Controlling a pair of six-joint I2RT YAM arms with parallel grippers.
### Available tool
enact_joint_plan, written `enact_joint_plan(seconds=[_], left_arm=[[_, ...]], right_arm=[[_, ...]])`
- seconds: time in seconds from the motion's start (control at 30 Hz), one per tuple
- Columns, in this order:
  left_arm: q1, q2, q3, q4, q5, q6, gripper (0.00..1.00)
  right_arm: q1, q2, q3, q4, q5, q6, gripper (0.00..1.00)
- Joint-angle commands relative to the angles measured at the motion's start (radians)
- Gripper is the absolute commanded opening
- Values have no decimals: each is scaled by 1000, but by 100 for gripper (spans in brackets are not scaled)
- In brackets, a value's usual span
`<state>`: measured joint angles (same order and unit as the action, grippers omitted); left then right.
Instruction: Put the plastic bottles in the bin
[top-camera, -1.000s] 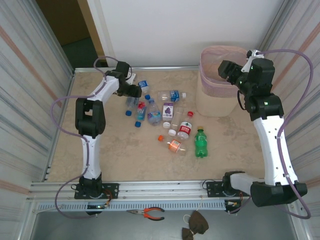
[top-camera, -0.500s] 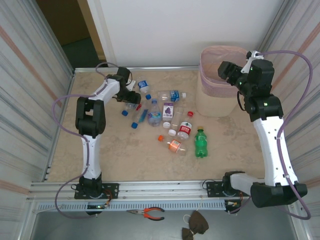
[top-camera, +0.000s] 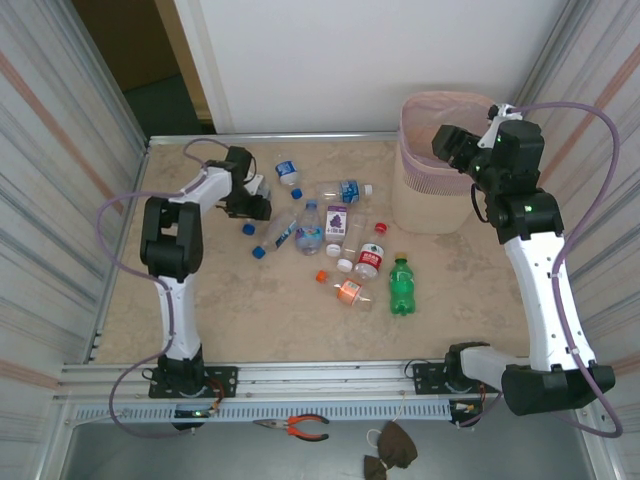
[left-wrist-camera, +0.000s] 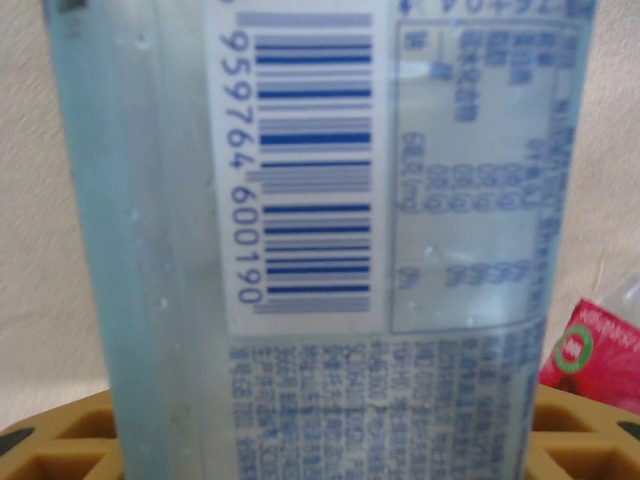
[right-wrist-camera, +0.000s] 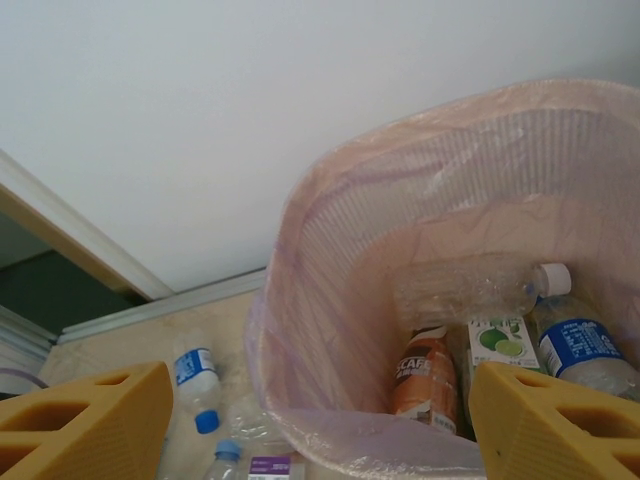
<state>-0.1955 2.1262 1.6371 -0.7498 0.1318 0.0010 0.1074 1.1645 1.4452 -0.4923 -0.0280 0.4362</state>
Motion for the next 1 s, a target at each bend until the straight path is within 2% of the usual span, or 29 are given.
enact_joint_plan(seconds=[0.0,0.23,0.37,0.47,0.7,0.97], left_arm=[[11,-94,-46,28,1,-8,56],[25,-222,-136,82,60,-33,54],[33,-335,-201,152,160,-44,54],[33,-428,-258,228,278,-48,53],[31,-644,-402,471,566,-96,50],[-1,-842,-508,772,759,-178,49]], right_arm=[[9,4,-13,35,-15,14,77],[14,3,-18,45,-35,19,77],[14,-3,-39,81,-88,19,79],[14,-9,-56,118,-144,19,80],[15,-29,-114,250,-365,1,83],[43,-46,-146,419,-644,-18,85]])
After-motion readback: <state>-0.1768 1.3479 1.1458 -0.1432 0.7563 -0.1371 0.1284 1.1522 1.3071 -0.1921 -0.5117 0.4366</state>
